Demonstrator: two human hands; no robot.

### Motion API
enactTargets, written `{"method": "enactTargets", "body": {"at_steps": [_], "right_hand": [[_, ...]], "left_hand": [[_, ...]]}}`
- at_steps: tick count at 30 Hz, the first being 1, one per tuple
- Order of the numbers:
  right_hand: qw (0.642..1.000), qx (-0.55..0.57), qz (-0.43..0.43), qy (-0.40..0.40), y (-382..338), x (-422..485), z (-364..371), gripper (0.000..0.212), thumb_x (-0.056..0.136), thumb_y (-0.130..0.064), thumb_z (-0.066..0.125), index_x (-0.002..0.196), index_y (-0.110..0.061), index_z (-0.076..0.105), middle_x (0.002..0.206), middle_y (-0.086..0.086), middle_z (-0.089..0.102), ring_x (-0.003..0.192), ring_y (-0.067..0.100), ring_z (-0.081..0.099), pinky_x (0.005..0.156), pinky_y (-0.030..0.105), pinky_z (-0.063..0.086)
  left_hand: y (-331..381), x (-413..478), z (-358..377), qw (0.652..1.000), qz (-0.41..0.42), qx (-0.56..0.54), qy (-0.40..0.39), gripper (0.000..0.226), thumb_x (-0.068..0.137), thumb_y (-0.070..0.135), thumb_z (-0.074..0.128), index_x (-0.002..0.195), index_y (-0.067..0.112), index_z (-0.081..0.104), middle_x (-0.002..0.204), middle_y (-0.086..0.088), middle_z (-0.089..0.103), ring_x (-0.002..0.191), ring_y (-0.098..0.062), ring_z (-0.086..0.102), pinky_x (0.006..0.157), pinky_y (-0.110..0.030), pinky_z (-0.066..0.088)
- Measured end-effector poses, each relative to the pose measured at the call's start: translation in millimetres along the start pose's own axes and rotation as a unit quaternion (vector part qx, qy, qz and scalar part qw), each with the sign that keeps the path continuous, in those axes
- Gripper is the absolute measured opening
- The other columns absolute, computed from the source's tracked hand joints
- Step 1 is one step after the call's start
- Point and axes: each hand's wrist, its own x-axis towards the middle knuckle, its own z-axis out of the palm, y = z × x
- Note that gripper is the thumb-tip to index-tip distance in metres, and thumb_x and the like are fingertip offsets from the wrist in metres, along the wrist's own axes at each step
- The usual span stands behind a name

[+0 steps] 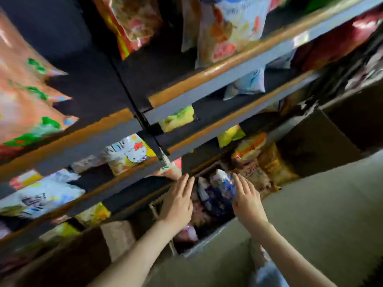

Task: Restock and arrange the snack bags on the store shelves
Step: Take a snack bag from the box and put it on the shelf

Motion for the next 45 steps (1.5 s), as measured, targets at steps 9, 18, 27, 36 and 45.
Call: {"method": "enactTargets", "body": {"at_steps": [9, 18, 27, 36, 45], "right_hand": [[0.983, -0.089, 0.077, -0.139, 117, 90, 174, 0.111, 0.080, -0.058, 0.063, 0.151, -0.023, -0.014, 0.156, 0.015, 0.015, 0.141, 0.034, 0.023, 0.110, 0.043, 0.027], [0.991, -0.106, 0.077, -0.032, 113, 104, 206, 0.115, 0.063, -0.036, 0.081, 0.153, -0.022, 0.011, 0.115, 0.019, 0.052, 0.092, 0.039, 0.054, 0.070, 0.046, 0.047], [0.992, -0.009, 0.073, 0.101, 34, 37, 47, 0.097, 0.058, -0.035, 0.082, 0.137, -0.004, 0.036, 0.115, 0.016, 0.058, 0.088, 0.038, 0.058, 0.068, 0.043, 0.049], [0.979, 0.118, -0.100, 0.131, -23, -19, -150, 0.068, 0.076, -0.041, 0.053, 0.136, -0.011, 0.043, 0.110, 0.007, 0.051, 0.097, 0.025, 0.043, 0.086, 0.037, 0.038], [0.926, 0.370, -0.071, 0.002, 10, -8, -327, 0.085, 0.073, -0.036, 0.079, 0.139, -0.037, 0.026, 0.131, 0.001, 0.043, 0.125, 0.013, 0.042, 0.105, 0.034, 0.039]], "left_hand": [[-38, 59, 219, 0.990, -0.121, -0.002, -0.074, 0.068, 0.091, 0.020, 0.051, 0.151, 0.020, 0.020, 0.158, -0.009, 0.015, 0.142, -0.028, 0.024, 0.118, -0.039, 0.012], [-26, 74, 234, 0.975, -0.144, -0.159, -0.051, 0.062, 0.092, 0.013, 0.055, 0.148, 0.026, 0.032, 0.154, -0.010, 0.026, 0.141, -0.026, 0.028, 0.116, -0.033, 0.022], [90, 95, 79, 0.830, -0.243, -0.501, 0.014, 0.091, 0.082, 0.019, 0.074, 0.149, 0.022, 0.013, 0.139, 0.002, 0.040, 0.117, -0.003, 0.045, 0.089, 0.000, 0.036], [148, 57, -93, 0.736, -0.227, -0.629, 0.107, 0.088, 0.067, 0.026, 0.087, 0.137, 0.010, 0.035, 0.124, -0.001, 0.054, 0.090, 0.008, 0.060, 0.076, -0.010, 0.050], [215, 38, -230, 0.694, -0.194, -0.679, 0.140, 0.092, 0.043, 0.041, 0.086, 0.125, 0.017, 0.052, 0.109, -0.007, 0.070, 0.095, -0.023, 0.069, 0.080, -0.041, 0.057]]}}
